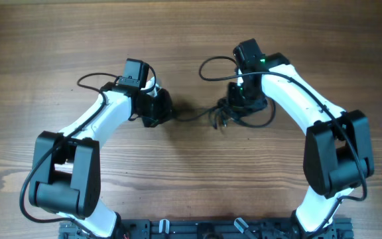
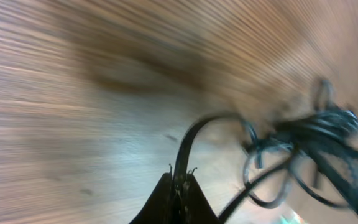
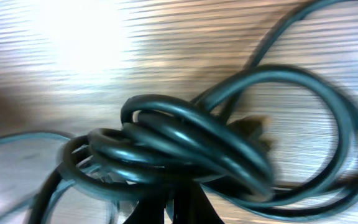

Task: Untangle cables

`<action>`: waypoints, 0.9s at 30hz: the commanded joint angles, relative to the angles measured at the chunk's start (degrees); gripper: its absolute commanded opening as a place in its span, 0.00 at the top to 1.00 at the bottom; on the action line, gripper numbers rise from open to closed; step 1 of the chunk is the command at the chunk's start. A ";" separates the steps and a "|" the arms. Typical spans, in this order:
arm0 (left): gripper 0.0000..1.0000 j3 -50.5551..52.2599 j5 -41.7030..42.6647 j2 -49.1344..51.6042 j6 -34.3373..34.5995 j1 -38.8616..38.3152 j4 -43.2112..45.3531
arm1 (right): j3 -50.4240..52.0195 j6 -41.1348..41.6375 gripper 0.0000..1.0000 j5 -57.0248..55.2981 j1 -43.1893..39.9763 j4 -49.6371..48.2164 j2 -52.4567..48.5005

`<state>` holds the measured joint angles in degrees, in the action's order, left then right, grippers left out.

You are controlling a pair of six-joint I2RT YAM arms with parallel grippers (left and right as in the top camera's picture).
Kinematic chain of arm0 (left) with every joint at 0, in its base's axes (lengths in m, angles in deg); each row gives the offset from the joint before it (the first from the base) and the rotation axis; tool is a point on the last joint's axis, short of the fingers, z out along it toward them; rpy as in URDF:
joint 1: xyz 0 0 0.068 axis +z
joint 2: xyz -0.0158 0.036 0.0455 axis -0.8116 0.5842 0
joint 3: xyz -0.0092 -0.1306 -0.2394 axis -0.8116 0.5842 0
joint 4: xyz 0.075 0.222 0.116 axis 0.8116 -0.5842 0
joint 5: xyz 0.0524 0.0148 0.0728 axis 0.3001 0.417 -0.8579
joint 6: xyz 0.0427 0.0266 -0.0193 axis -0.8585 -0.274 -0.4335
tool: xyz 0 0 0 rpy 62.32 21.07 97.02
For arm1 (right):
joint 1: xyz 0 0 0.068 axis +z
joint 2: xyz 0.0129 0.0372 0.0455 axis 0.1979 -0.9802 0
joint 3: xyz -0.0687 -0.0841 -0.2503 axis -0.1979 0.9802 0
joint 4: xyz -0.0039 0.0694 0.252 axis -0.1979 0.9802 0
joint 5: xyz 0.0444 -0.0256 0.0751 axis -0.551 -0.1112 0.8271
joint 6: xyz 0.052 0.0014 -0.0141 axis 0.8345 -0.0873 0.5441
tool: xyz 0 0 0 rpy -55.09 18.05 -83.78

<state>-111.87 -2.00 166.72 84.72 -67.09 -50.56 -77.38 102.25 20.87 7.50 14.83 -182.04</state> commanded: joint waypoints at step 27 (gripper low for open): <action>0.61 0.11 4.68 0.20 37.97 -13.49 28.33 | 0.42 -7.52 0.96 19.21 -0.39 -4.26 -0.66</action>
<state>-111.63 3.97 166.61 121.00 -79.92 -22.23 -77.33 94.41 38.51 5.67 10.92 -182.06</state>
